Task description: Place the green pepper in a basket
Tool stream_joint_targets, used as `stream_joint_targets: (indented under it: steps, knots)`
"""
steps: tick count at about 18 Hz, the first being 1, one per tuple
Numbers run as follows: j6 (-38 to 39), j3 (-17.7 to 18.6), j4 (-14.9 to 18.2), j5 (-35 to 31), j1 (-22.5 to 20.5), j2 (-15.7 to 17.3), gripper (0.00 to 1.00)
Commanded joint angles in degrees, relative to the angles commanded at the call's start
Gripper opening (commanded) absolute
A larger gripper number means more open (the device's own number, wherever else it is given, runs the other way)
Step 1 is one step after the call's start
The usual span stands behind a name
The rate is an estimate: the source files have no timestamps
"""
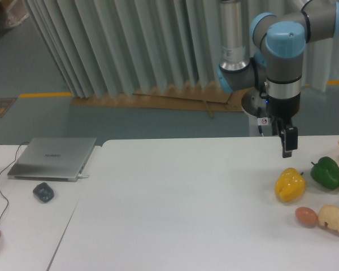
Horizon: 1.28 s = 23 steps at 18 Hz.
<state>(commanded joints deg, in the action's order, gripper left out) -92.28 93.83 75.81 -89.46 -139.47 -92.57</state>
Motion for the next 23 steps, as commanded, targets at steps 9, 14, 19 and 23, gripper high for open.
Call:
stream_joint_targets:
  steps: [9,14,19,23]
  knots:
    - [0.5,0.0,0.0,0.0,0.1,0.1,1.0]
    - [0.3,-0.7,1.0,-0.3,0.3,-0.1,1.0]
    - [0.1,-0.5,2.7,-0.1,0.2,-0.1,1.0]
    - [0.1,-0.1,3.4,-0.1,0.3,-0.1,1.0]
